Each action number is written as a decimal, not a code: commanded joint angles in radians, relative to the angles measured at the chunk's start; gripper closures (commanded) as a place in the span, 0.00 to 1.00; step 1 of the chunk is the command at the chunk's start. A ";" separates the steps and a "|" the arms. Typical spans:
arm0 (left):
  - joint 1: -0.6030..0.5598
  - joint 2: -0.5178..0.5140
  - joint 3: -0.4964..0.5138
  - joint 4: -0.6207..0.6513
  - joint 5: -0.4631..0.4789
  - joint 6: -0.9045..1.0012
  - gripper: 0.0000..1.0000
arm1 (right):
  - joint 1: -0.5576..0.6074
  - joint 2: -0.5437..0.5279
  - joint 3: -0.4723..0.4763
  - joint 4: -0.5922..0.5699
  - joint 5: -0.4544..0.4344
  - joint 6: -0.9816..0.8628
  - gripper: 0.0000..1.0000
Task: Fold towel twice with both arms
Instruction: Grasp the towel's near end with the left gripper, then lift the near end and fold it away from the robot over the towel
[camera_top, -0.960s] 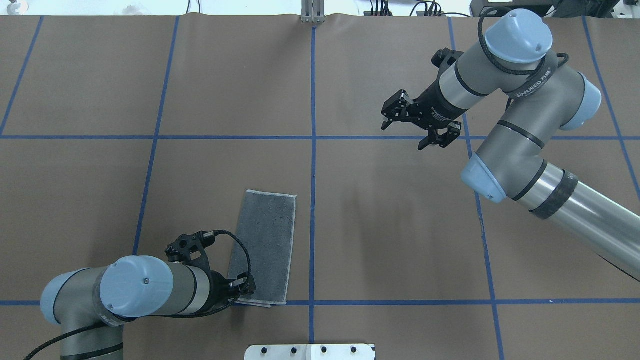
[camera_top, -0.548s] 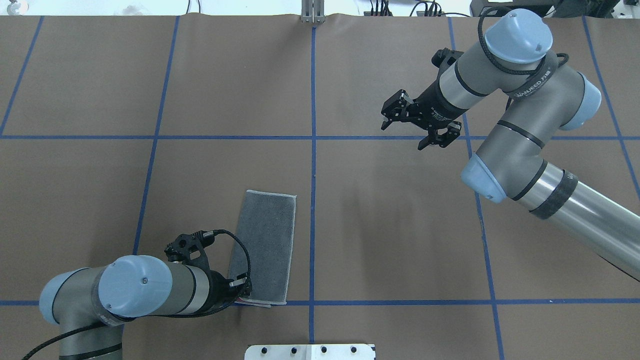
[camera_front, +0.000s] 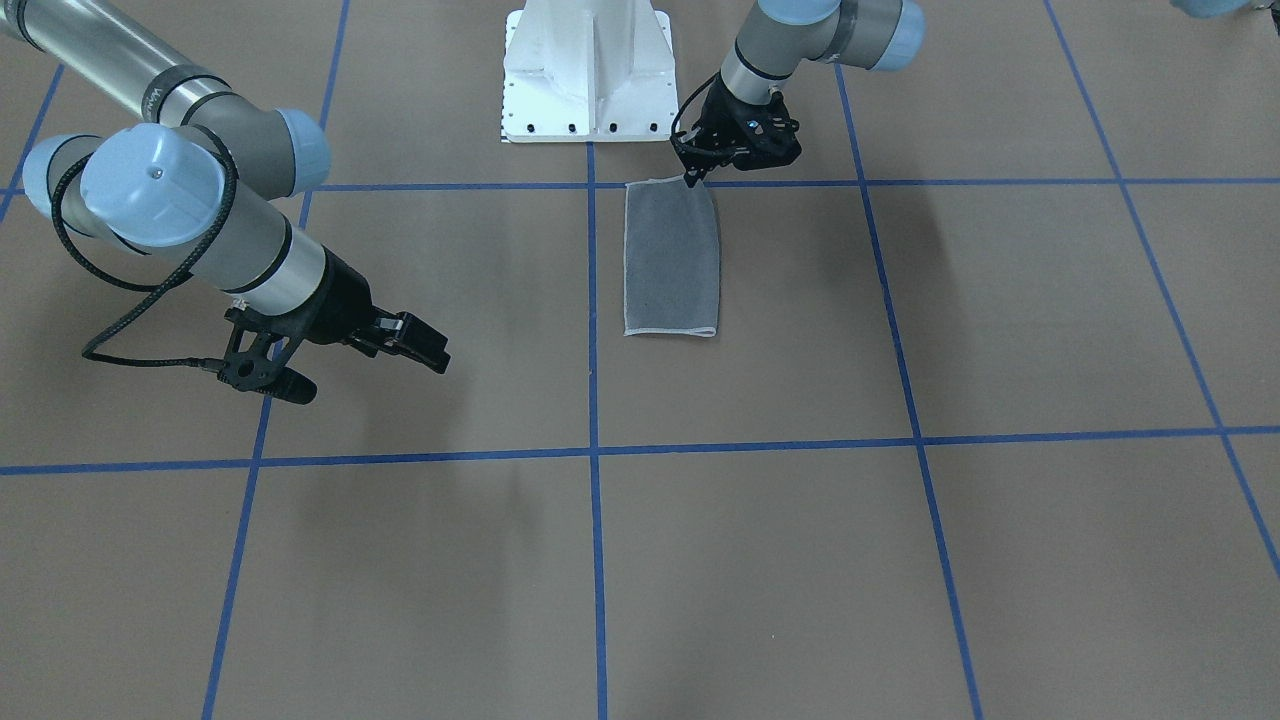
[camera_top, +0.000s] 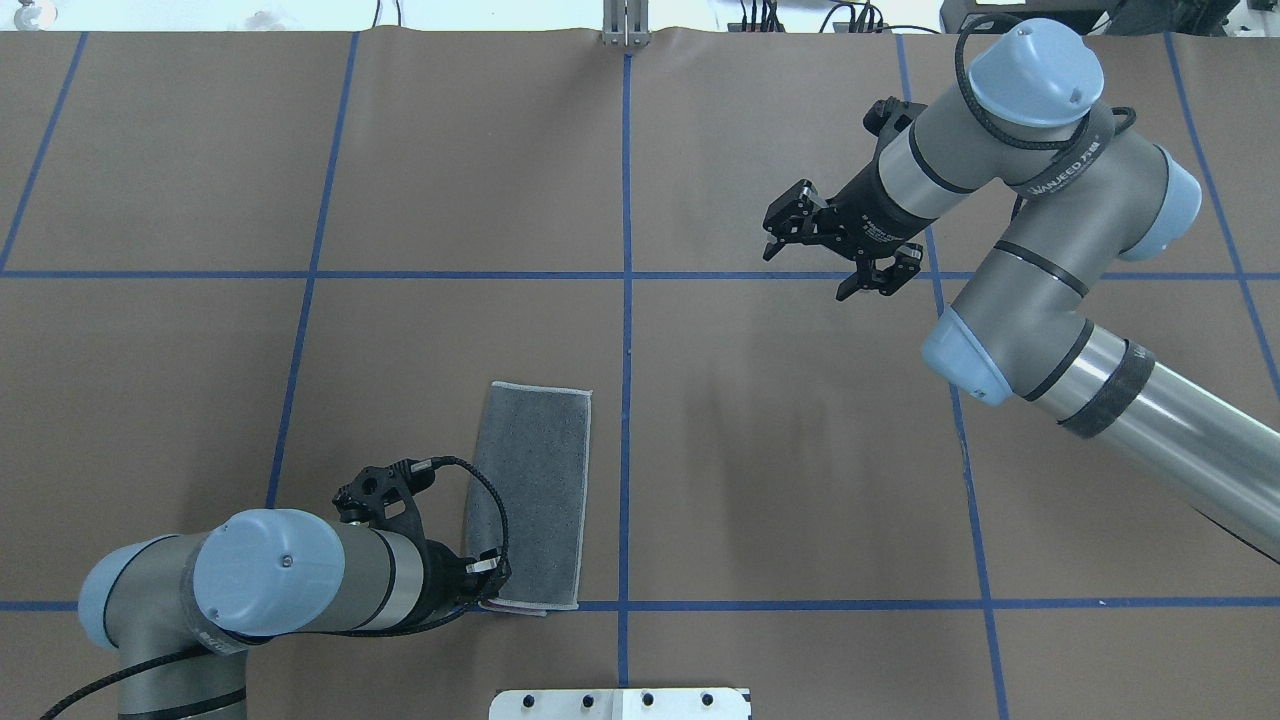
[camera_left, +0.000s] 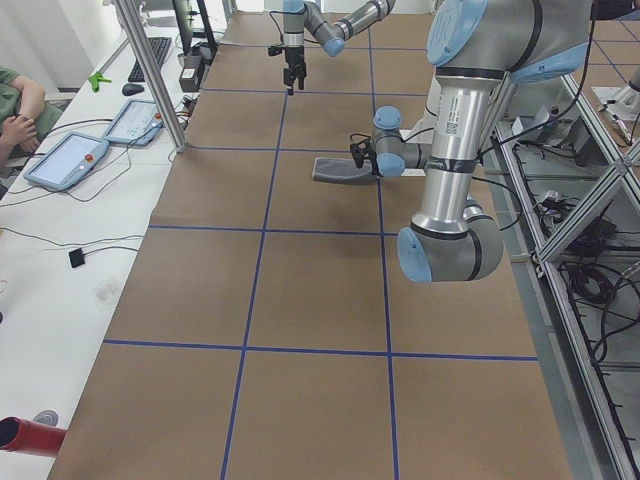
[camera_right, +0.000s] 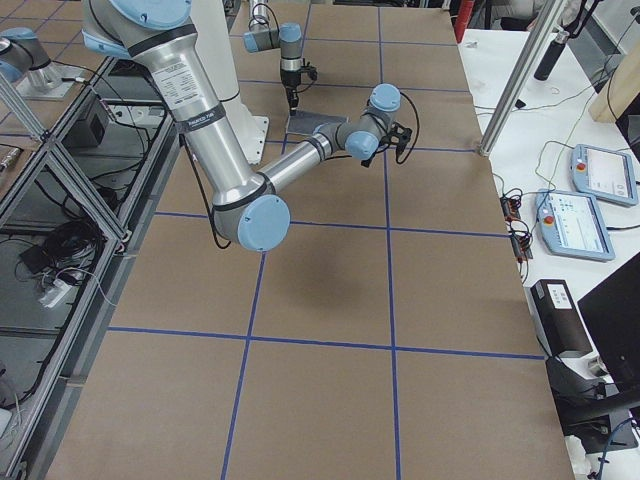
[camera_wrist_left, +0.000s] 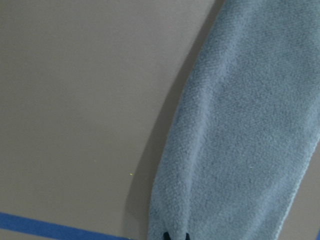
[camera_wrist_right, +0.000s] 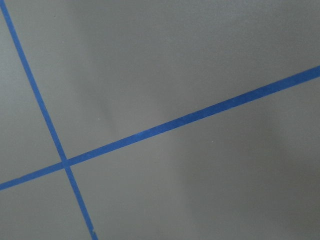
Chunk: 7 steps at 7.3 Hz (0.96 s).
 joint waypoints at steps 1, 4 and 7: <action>-0.015 -0.043 -0.051 0.002 -0.003 -0.006 1.00 | 0.000 -0.001 -0.001 0.001 0.000 0.000 0.00; -0.145 -0.109 -0.018 0.012 -0.013 -0.007 1.00 | -0.001 -0.001 -0.003 0.001 0.000 0.000 0.00; -0.249 -0.182 0.145 -0.001 -0.020 -0.039 1.00 | -0.001 0.001 -0.004 0.001 0.000 -0.003 0.00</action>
